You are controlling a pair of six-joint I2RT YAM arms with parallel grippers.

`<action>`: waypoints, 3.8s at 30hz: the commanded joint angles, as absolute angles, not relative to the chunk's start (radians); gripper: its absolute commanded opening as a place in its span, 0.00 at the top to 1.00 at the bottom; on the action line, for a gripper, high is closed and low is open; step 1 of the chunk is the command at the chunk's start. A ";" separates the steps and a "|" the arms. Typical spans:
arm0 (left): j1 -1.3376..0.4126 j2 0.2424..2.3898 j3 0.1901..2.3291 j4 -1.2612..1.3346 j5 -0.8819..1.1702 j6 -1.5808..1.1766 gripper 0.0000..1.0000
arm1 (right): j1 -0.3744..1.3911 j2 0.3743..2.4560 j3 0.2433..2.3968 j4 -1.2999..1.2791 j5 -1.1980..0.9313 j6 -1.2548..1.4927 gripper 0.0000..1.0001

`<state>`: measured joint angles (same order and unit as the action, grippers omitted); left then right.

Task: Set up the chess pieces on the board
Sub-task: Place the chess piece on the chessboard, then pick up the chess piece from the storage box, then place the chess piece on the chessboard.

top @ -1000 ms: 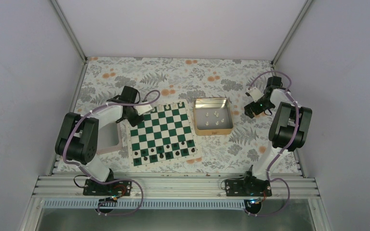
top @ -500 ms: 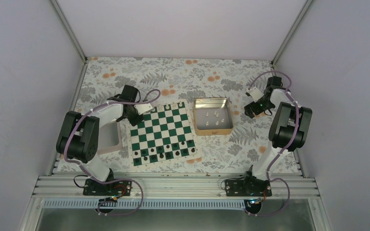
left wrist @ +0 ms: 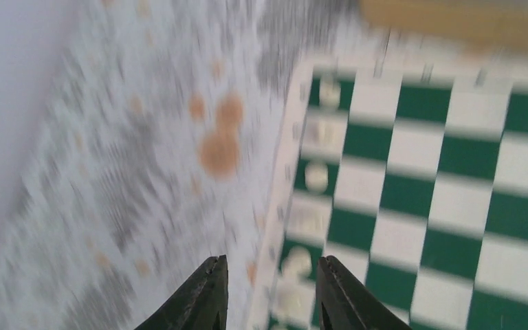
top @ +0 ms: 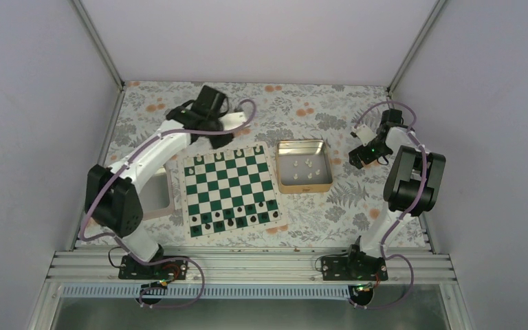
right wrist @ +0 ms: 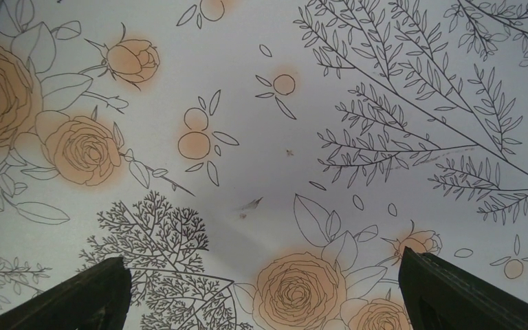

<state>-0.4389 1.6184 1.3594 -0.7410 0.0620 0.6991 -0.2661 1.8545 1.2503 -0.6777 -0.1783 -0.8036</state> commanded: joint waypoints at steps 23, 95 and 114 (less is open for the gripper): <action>-0.811 2.381 2.136 -0.753 0.299 0.692 0.62 | -0.285 1.859 1.252 -0.684 -0.211 -0.817 0.00; -0.660 1.796 1.521 -0.734 0.077 0.684 0.96 | -0.294 1.847 1.253 -0.694 -0.200 -0.821 0.00; -0.413 1.670 0.999 -0.461 0.077 0.661 0.96 | -0.294 1.844 1.267 -0.710 -0.196 -0.815 0.00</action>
<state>-0.4389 1.6745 1.0210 -0.5430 0.0711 0.6640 -0.2844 1.8545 1.2488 -0.7044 -0.1921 -0.8116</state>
